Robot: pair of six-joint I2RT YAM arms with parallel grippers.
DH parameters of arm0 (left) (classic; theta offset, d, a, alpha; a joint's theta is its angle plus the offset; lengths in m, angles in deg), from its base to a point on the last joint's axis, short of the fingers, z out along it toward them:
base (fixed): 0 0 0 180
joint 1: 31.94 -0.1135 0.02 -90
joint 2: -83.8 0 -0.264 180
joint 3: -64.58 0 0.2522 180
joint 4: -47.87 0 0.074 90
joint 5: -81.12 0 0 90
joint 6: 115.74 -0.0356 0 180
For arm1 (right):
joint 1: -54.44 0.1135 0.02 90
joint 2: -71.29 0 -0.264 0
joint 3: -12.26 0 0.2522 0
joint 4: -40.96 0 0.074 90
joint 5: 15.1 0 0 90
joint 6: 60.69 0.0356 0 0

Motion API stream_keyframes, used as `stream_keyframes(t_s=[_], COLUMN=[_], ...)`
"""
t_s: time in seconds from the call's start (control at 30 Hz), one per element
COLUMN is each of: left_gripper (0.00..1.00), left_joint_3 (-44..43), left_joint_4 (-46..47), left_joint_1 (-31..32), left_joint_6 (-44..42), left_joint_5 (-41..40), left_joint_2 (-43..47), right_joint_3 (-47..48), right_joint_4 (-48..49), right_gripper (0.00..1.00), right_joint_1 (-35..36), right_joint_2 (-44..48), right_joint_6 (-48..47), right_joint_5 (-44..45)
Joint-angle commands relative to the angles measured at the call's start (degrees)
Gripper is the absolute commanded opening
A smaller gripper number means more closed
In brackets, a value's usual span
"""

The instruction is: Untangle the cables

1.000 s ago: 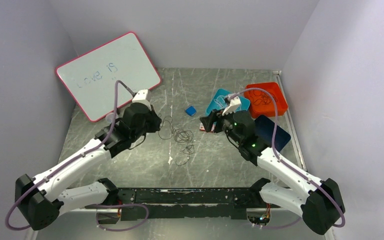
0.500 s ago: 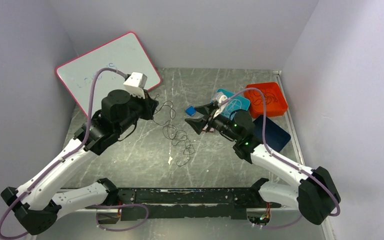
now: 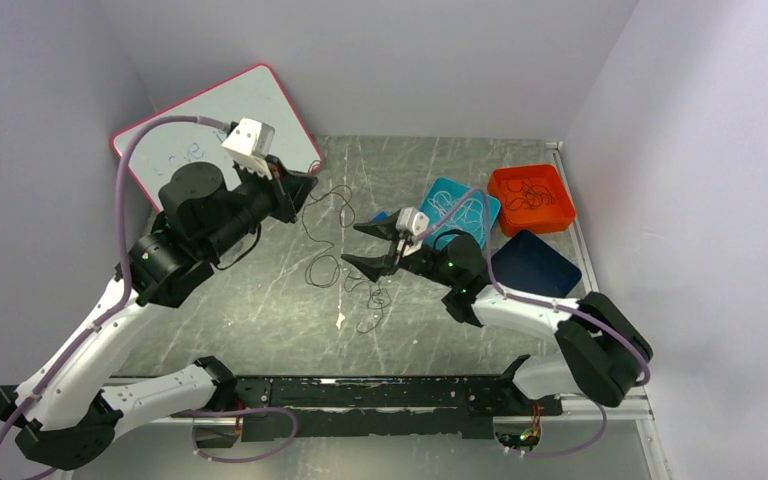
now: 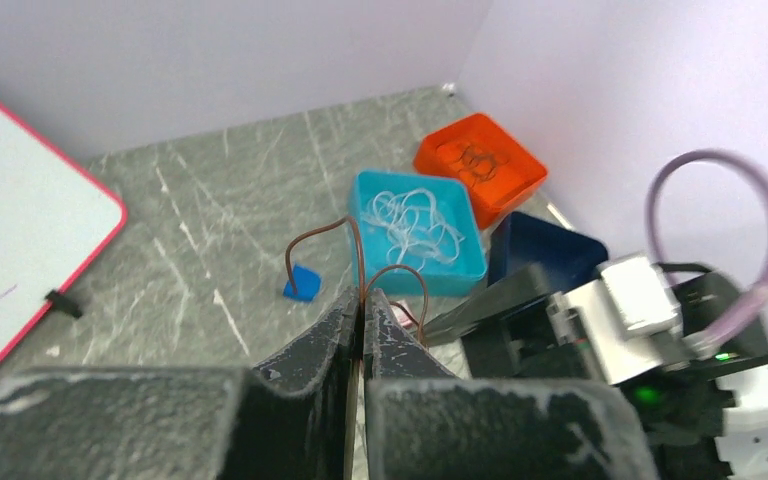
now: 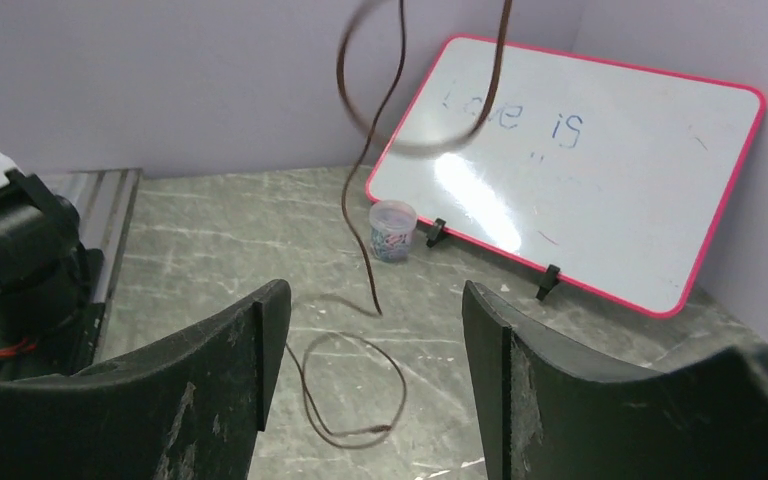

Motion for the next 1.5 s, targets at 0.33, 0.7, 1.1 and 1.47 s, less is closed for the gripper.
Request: stream_keyframes(t_s=[0.33,0.7,1.1,1.47], left_gripper=[0.07,0.07,0.07,0.07], left_joint_3=[-8.14,-10.00,-22.06,-29.42], left_joint_4=[0.92,1.14,-3.66,-7.34], left_joint_1=[-0.34,-0.37,-0.41,-0.42], left_joint_6=[-2.32,-1.89,-6.16,-10.61], left_joint_5=[4.97,4.79,-3.26,-11.63], left_joint_2=[-3.47,-3.28,-2.45,0.05], right_joint_3=[6.76,8.61,1.26,-1.25], right_joint_4=[18.53,15.22,6.32,6.28], right_gripper=[0.62,0.21,0.00,0.00], right_joint_1=[0.63,0.95,0.48,-0.80], right_joint_2=[-14.43,-17.54,-13.04,-14.70], right_joint_6=[1.02,3.02,-1.67,0.37], right_joint_5=[-3.03,3.23,19.95,26.34])
